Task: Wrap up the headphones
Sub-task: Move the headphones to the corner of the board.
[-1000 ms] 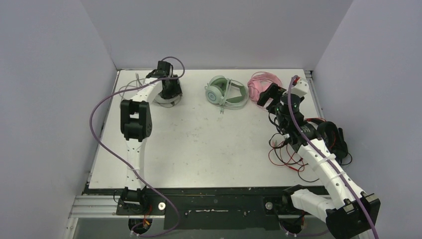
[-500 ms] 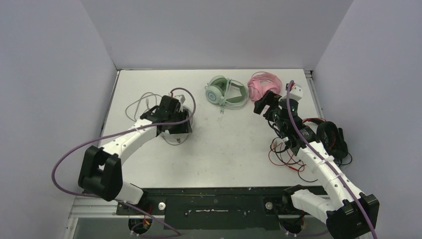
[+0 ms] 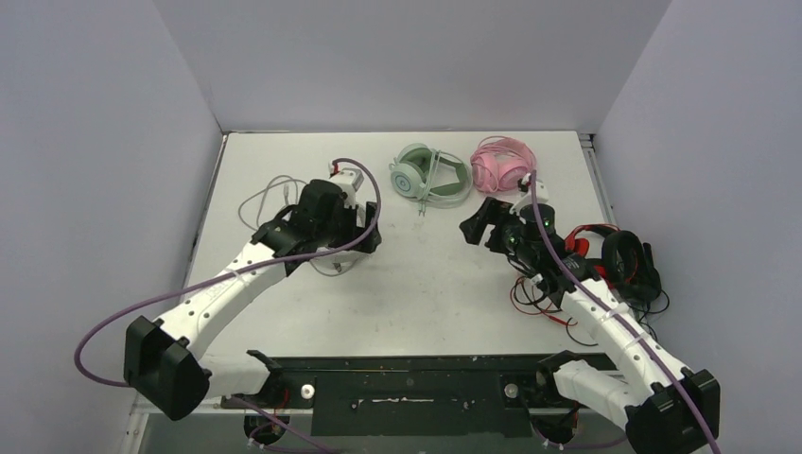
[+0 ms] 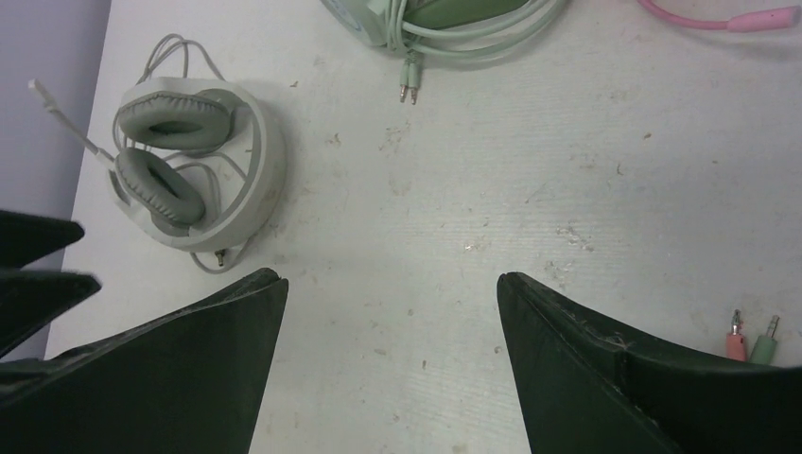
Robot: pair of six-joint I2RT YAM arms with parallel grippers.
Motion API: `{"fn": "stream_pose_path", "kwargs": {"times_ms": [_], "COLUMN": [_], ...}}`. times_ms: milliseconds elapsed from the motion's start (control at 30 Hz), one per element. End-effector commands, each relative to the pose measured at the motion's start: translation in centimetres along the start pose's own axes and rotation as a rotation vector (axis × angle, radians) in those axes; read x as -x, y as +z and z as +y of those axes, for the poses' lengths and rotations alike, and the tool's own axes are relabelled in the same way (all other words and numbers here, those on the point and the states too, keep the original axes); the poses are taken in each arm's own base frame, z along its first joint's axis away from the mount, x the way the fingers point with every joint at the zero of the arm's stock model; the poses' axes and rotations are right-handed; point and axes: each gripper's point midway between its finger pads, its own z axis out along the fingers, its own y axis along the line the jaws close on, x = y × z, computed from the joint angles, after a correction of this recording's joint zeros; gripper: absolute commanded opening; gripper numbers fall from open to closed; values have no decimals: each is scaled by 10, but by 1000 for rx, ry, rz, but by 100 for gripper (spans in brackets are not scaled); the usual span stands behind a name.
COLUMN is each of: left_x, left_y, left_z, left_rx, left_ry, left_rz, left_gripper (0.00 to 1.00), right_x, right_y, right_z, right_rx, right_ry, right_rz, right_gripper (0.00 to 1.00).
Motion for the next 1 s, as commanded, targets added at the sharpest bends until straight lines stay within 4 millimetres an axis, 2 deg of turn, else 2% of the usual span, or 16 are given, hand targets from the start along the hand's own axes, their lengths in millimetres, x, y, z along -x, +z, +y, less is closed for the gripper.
{"fn": "stream_pose_path", "kwargs": {"times_ms": [0,167,300,367,400,467,500,600,733,900,967], "left_x": [24,32,18,1,-4,-17,-23,-39,-55,-53,-51], "left_y": [26,62,96,113,119,128,131,138,136,119,113], "left_z": [27,35,46,49,48,48,48,53,62,57,52], "left_rx": [179,246,292,307,312,316,326,374,451,503,495], "left_ry": [86,85,107,111,117,143,153,186,213,263,269], "left_rz": [-29,-39,17,85,102,142,163,209,265,241,229], "left_gripper": [92,94,90,85,82,61,55,50,35,15,11], "right_x": [15,14,15,13,11,9,7,4,2,2,4], "right_y": [-24,-43,-54,-55,-55,-54,-54,-55,-59,-62,-63], "right_z": [15,7,8,6,5,3,4,3,3,2,2], "right_rx": [47,15,30,31,30,21,22,24,37,36,32], "right_ry": [-16,-12,-6,-3,-3,-2,-2,-8,-4,-12,-16], "right_rz": [-79,-112,-140,-144,-143,-131,-124,-113,-119,-125,-126], "right_gripper": [84,84,85,85,84,85,85,85,85,85,85]}}
